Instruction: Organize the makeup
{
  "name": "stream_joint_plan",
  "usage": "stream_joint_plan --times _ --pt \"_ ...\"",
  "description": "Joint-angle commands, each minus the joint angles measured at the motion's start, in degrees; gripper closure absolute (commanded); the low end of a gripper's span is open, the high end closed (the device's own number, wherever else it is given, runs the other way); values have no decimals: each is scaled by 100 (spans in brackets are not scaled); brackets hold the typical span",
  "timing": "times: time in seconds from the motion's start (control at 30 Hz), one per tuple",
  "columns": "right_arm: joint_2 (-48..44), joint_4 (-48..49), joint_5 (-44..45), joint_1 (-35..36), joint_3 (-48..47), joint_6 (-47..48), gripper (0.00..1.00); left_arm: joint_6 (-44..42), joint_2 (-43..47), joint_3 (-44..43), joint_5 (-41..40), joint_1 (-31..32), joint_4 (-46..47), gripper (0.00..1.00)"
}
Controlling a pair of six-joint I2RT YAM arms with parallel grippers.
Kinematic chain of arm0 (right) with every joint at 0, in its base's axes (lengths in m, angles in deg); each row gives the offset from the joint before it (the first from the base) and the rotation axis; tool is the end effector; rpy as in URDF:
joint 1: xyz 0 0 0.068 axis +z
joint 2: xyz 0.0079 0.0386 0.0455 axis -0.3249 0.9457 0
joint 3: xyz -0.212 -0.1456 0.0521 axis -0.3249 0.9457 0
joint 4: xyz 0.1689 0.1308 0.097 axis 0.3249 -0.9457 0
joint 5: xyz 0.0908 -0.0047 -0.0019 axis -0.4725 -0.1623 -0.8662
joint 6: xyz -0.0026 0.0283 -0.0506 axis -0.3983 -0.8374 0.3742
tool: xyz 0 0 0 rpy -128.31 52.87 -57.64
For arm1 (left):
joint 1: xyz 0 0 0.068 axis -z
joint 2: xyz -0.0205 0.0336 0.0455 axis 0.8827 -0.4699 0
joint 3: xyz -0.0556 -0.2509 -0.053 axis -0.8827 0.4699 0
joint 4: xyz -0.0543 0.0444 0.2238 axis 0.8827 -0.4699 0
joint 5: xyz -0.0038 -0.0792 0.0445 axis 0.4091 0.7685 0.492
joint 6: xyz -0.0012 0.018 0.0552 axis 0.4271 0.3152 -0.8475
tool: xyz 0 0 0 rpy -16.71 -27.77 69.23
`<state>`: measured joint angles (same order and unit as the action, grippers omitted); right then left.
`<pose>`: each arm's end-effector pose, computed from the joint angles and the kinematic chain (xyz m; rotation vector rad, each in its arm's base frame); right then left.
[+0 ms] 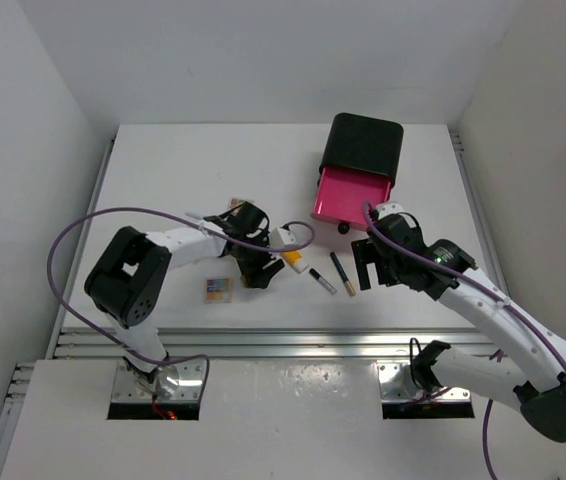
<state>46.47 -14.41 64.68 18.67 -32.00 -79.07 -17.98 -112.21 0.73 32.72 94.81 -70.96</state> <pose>0.1408 0.0880 0.2764 -0.0788 2.4759 -0.0570 0.2565 -0.1821 0.1608 1.3781 2.2992 -0.5027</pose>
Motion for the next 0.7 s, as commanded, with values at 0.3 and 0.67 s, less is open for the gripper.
stream_joint_plan --times 0.3,0.67 --pt "450 80 -50 -510 -419 -699 0 1471 986 -2768 215 -33 -402 64" --pt "134 -790 547 -1064 -603 -1782 0 3775 -973 -5064 -2228 925 1253 69"
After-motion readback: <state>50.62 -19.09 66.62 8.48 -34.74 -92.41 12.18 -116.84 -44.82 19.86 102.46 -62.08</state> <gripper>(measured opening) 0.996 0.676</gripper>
